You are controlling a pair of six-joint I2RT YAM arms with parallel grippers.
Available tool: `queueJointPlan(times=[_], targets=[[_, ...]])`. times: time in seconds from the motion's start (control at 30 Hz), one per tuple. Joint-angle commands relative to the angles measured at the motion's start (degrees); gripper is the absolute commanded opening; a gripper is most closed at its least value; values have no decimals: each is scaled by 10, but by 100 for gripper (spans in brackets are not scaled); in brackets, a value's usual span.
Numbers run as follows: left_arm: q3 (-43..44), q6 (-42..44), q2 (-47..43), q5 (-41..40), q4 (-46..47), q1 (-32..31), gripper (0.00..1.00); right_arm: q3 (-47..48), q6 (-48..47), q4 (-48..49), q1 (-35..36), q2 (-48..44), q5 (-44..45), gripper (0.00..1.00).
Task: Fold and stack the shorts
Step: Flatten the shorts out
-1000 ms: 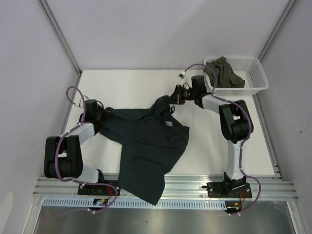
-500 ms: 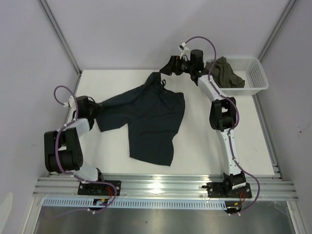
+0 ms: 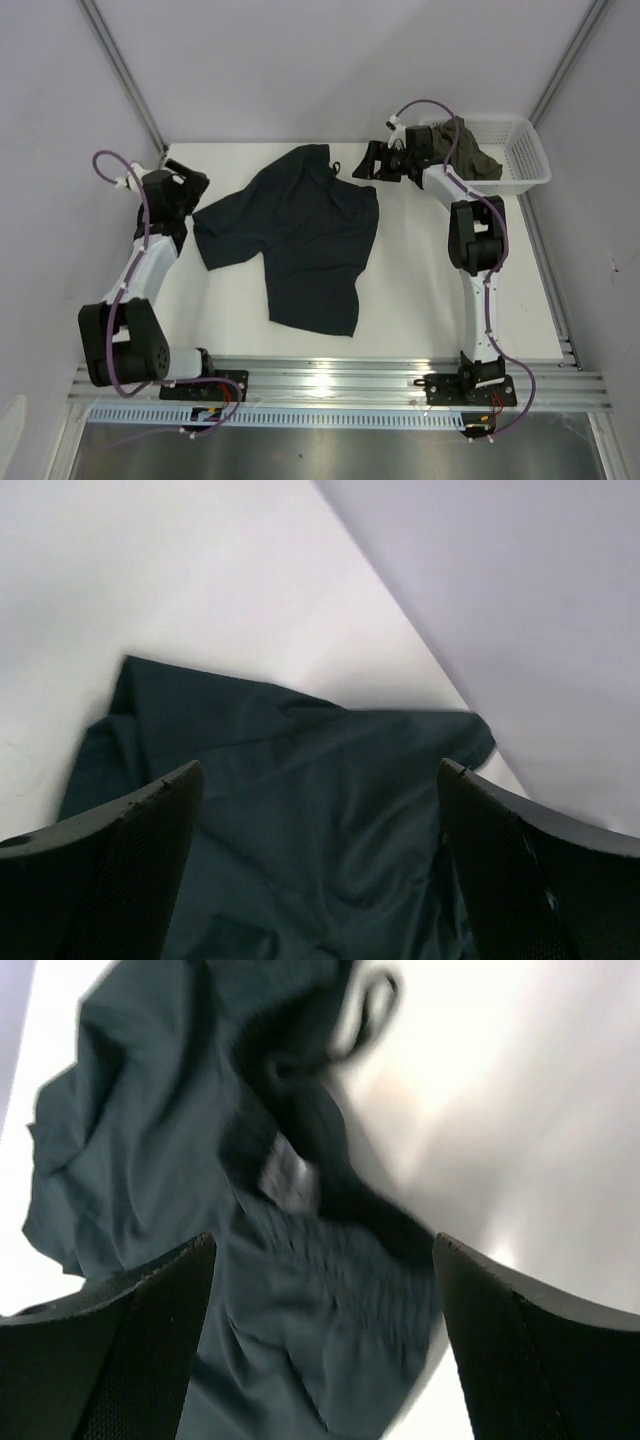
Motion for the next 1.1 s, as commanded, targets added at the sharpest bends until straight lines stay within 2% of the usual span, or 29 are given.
queueJointPlan(times=[0.0, 0.2, 0.47, 0.7, 0.93, 1.07], targets=[[49, 80, -36, -55, -83, -77, 99, -81, 23, 13, -10, -74, 34, 89], [52, 146, -62, -134, -140, -255, 99, -164, 41, -18, -4, -121, 123, 86], [69, 202, -54, -222, -200, -466, 99, -174, 83, 31, -12, -90, 112, 78], [53, 204, -11, -256, -206, -588, 99, -125, 114, 38, -13, -46, 99, 64], [85, 180, 80, -249, -232, -661, 99, -124, 129, 56, -6, -22, 85, 59], [120, 174, 129, -262, -256, -706, 99, -116, 130, 58, -3, -10, 77, 48]])
